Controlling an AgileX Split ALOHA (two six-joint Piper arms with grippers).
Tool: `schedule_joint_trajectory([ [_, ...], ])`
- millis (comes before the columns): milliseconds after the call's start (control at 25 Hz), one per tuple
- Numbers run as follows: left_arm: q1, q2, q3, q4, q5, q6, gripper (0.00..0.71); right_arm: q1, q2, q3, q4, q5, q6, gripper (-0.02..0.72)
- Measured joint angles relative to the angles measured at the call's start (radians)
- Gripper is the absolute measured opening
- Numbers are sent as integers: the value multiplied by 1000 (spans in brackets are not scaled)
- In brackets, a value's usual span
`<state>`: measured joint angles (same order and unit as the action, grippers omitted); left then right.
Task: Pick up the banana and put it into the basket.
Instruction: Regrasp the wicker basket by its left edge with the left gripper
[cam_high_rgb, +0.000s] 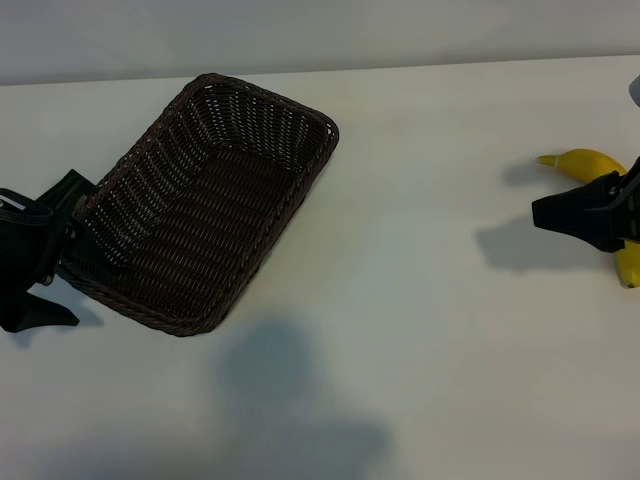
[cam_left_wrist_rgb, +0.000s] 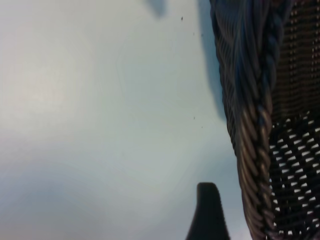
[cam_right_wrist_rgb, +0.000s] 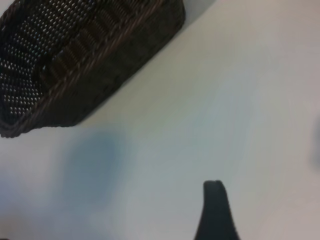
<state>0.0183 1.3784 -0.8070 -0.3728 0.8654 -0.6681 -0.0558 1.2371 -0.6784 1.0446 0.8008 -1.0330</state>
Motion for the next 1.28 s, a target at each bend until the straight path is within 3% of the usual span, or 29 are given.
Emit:
schedule_joint_trajectory([
  [400,0,1,0,96,-44,-111,567,0,0,0,0,0,0,513],
  [1080,-1,73,49,73,-182,-137,567,0,0,0,0,0,0,513],
  [1280,-42,114,49,54,-235,-138,567,0,0,0,0,0,0,513],
])
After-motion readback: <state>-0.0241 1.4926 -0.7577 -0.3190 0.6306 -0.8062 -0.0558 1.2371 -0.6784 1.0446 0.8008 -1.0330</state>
